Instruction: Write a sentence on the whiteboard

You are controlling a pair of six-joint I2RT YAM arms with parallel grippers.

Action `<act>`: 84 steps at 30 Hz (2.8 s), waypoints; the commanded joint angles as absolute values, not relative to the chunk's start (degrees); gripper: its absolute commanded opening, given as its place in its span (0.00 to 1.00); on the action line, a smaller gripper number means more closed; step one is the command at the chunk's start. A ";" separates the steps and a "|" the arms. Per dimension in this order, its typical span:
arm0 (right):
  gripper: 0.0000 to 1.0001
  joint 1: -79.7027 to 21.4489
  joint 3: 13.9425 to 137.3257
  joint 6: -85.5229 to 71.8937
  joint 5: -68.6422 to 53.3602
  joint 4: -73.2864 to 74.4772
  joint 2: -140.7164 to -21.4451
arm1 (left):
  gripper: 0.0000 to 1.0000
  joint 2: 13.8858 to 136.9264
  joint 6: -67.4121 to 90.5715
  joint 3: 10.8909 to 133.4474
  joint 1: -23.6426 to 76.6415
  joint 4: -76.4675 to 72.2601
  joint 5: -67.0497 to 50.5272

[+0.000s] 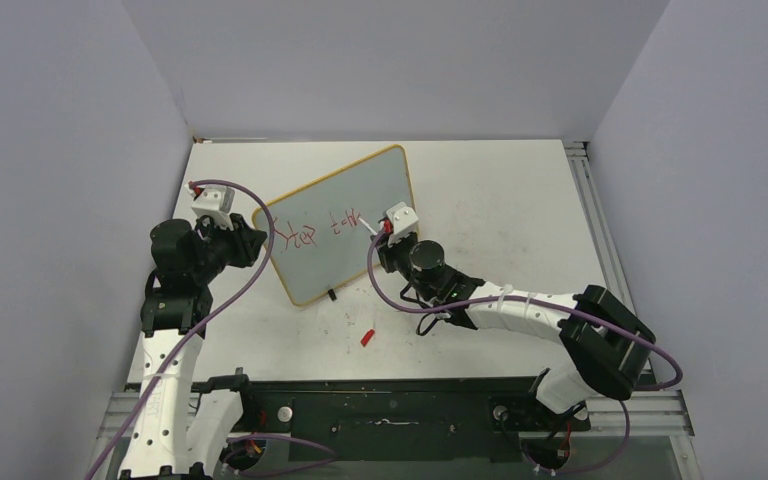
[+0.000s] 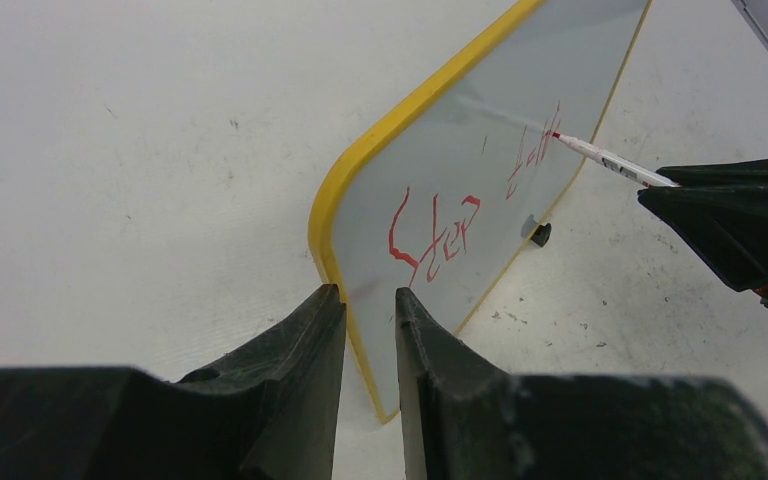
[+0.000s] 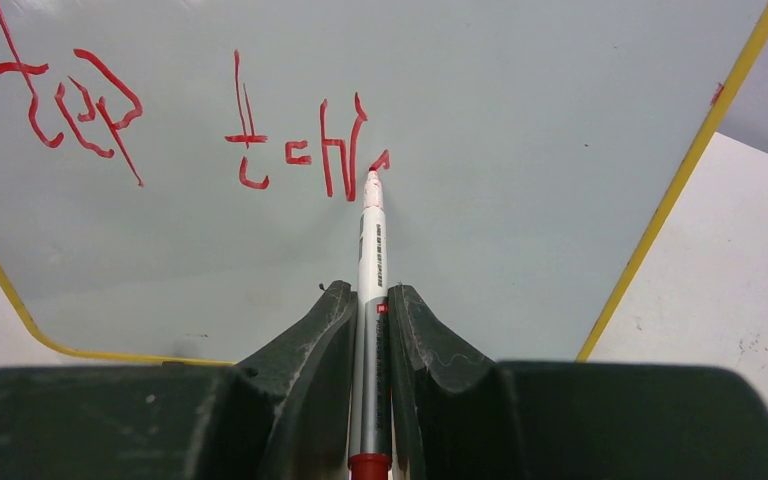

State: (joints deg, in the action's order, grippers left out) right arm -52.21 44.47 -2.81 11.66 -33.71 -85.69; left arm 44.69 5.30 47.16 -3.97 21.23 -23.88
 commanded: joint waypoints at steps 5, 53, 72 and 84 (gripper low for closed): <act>0.05 -52.82 44.40 -2.99 13.01 -34.85 -86.07 | 0.24 44.64 5.19 47.29 -4.39 19.95 -24.30; 0.05 -53.35 45.63 -2.24 17.12 -35.68 -86.22 | 0.24 44.39 5.36 47.28 -4.31 19.75 -24.48; 0.05 -53.31 43.42 -2.74 19.20 -34.69 -85.19 | 0.24 44.24 5.36 47.26 -4.31 19.86 -24.40; 0.05 -53.88 45.00 -0.70 19.44 -35.79 -82.22 | 0.24 44.38 5.36 47.34 -4.32 19.84 -24.26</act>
